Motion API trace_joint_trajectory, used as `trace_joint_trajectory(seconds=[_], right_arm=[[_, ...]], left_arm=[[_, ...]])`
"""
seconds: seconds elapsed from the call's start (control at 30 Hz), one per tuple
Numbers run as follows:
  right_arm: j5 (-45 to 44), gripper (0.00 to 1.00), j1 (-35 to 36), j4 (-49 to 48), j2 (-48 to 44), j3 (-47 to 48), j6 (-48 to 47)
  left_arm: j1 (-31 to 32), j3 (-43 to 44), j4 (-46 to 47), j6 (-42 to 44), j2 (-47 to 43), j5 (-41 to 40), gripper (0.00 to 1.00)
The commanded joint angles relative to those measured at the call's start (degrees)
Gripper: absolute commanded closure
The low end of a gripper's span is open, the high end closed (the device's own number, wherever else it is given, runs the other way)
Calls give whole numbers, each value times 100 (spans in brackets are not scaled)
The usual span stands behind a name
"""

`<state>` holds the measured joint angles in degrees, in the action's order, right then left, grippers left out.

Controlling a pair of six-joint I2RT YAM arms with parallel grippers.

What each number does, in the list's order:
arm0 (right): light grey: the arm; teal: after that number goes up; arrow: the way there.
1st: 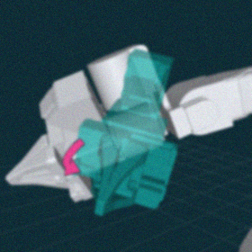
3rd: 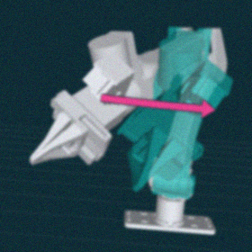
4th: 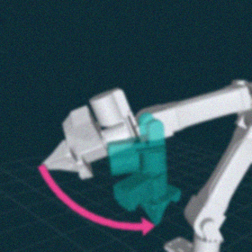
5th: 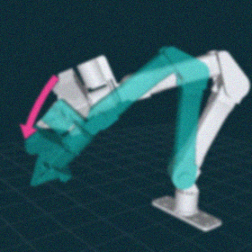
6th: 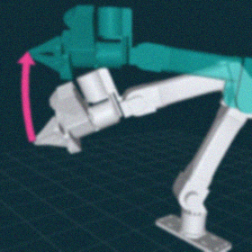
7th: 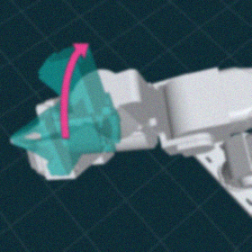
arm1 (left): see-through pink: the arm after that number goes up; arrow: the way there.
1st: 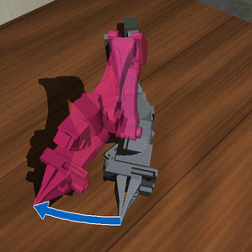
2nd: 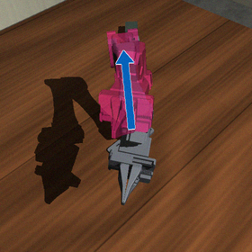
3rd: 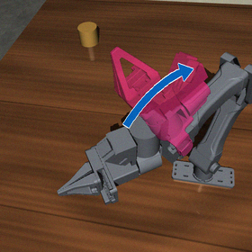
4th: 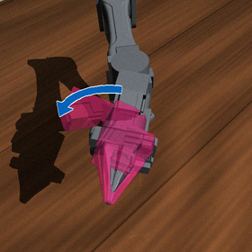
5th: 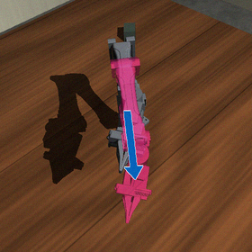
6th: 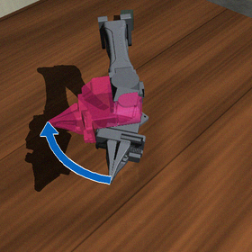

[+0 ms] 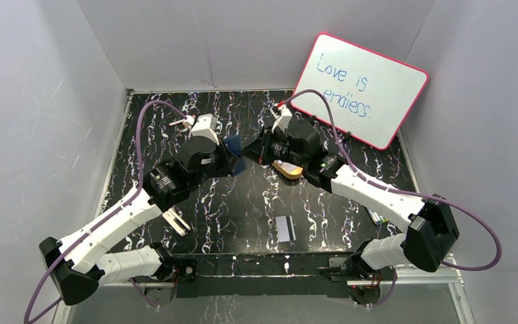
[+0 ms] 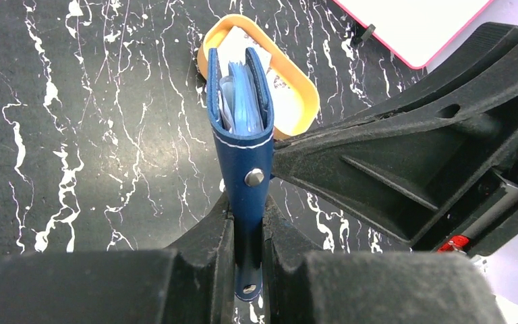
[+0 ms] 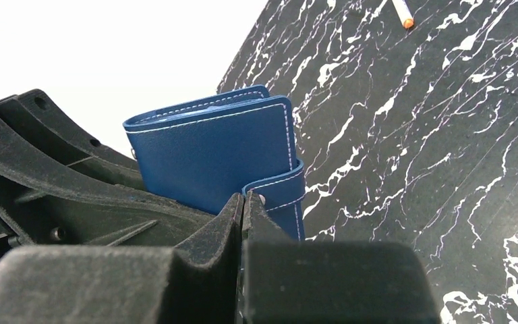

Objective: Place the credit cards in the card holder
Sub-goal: Close the card holder.

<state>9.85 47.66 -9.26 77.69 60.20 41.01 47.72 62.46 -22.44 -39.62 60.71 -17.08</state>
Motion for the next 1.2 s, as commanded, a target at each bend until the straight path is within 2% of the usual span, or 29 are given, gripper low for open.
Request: trace_joint_trajectory(seconds=[0.0, 0.07, 0.13, 0.23, 0.33, 0.47, 0.57, 0.7, 0.8, 0.97, 1.17], right_arm=[[312, 81, 322, 10, -206, 108, -141], [460, 61, 321, 166, -229, 206, -207], [608, 47, 316, 306, -288, 296, -284], [694, 32, 320, 641, -502, 474, -497], [727, 24, 309, 1141, -808, 720, -873], [686, 20, 191, 1766, -1243, 970, -1453], [585, 20, 54, 2044, -1612, 884, -1671], [866, 21, -34, 1700, -2246, 380, -1713], [1317, 23, -33, 1283, -2476, -7, -1676], [1809, 24, -37, 979, -2469, -254, -1567], [2100, 24, -45, 704, -2412, -255, -1608]], left_arm=[[246, -40, 723, -117, -203, 292, 100], [246, -144, 679, -120, -223, 133, 100], [246, -194, 634, -158, -226, 64, 100], [246, -253, 559, -187, -275, -20, 100], [246, -331, 525, -196, -390, -117, 100], [244, -661, 821, 32, -772, 190, 100], [238, -1242, 1503, 160, -1333, 795, 100], [237, -2044, 2814, 66, -2182, 1843, 100], [240, -2403, 3328, 0, -2573, 2393, 100], [237, -2517, 3690, -2, -2724, 3081, 100], [237, -2471, 4019, -37, -2565, 3540, 100]])
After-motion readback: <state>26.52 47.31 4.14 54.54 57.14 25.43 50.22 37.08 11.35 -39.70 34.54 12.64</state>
